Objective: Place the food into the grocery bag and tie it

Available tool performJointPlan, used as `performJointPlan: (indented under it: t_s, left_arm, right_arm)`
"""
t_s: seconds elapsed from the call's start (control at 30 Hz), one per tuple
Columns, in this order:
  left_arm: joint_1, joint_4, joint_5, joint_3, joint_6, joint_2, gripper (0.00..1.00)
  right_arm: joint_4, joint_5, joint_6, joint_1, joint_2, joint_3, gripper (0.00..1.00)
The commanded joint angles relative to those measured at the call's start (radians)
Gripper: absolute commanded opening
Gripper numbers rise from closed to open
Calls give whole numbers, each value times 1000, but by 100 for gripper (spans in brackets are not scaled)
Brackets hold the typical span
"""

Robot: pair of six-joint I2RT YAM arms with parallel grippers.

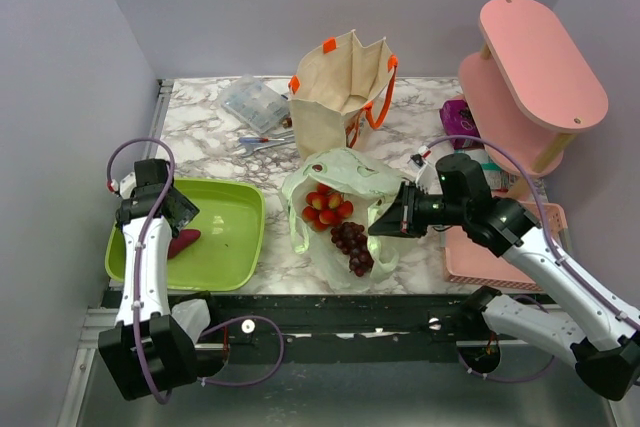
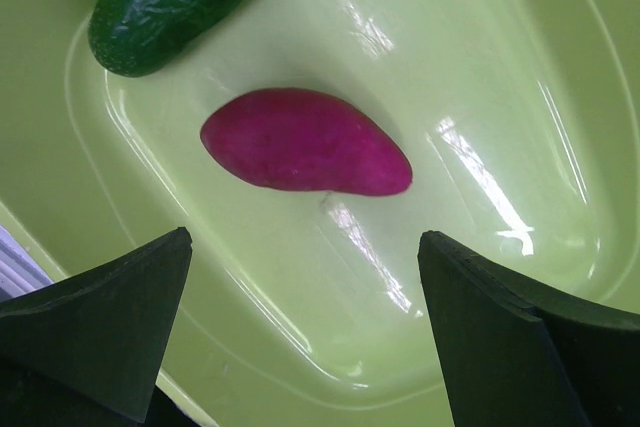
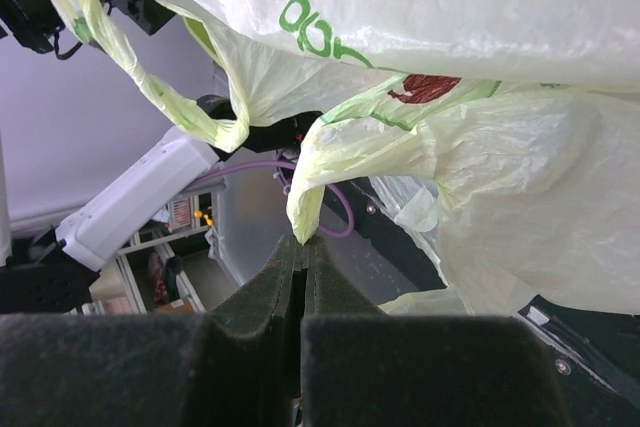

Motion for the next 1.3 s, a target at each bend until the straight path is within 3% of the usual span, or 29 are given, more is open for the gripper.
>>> performJointPlan:
  t_s: [0.0,0.17,0.53,0.93,1.27]
  left_arm:
    - [66,71,-32,-13,6,54,99]
    - [118,123,49,-74,-143,63,98]
    - [147,215,48,-235,-457,-41,99]
    - [212,362,61,-339,-514,-52,99]
    - [245,429,43,-286,-445,58,96]
  right_arm:
    - [-24,15,-16,3,22,-20,1]
    - [-42,16,-36,4,47,3,1]
    - [-117,42,-87,4,54,27,1]
    - [-124,45,-97,4,64,18,1]
    - [-118,45,-104,4,92,24,1]
